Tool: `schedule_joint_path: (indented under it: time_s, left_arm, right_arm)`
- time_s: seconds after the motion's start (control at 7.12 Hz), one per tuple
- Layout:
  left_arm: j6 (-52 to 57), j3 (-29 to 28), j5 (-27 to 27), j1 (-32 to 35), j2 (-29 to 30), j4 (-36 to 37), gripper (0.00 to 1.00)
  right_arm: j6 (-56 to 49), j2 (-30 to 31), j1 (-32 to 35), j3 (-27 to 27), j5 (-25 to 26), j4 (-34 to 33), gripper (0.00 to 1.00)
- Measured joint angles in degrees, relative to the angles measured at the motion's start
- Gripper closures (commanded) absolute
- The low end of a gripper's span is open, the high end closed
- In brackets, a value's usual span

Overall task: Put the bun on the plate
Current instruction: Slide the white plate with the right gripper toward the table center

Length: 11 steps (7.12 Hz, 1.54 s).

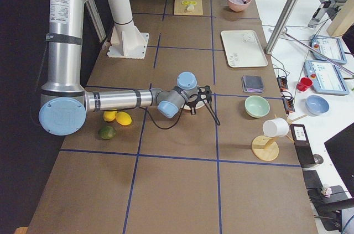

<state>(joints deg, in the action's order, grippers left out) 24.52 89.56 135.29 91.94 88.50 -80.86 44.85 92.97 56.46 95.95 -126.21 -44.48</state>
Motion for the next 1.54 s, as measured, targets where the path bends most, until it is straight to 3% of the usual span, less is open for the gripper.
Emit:
schedule_joint_path:
  time_s: [0.56,0.98,1.26,1.4,1.54]
  left_arm:
    - [-0.02,-0.08,-0.01,-0.01,0.0,0.0,0.0]
    - [-0.05,-0.47,0.12,-0.03,0.0,-0.06,0.0]
    - [-0.01,-0.58,0.17,-0.07,0.0,-0.08,0.0]
    - [0.0,-0.61,0.21,-0.06,0.0,-0.09,0.0]
    - [0.0,-0.61,0.23,-0.06,0.0,-0.09,0.0]
  right_arm:
    - [13.58,-17.13,-9.27,0.81,2.36,-4.71,1.0]
    - [18.69,-28.74,-20.33,-1.01,11.96,-17.39,1.0]
    - [22.33,-32.55,-24.1,-3.16,14.81,-19.64,0.95]
    - [23.05,-33.1,-25.19,-3.72,15.96,-19.87,0.57]
    - [23.33,-33.29,-25.79,-4.21,16.49,-19.97,0.01]
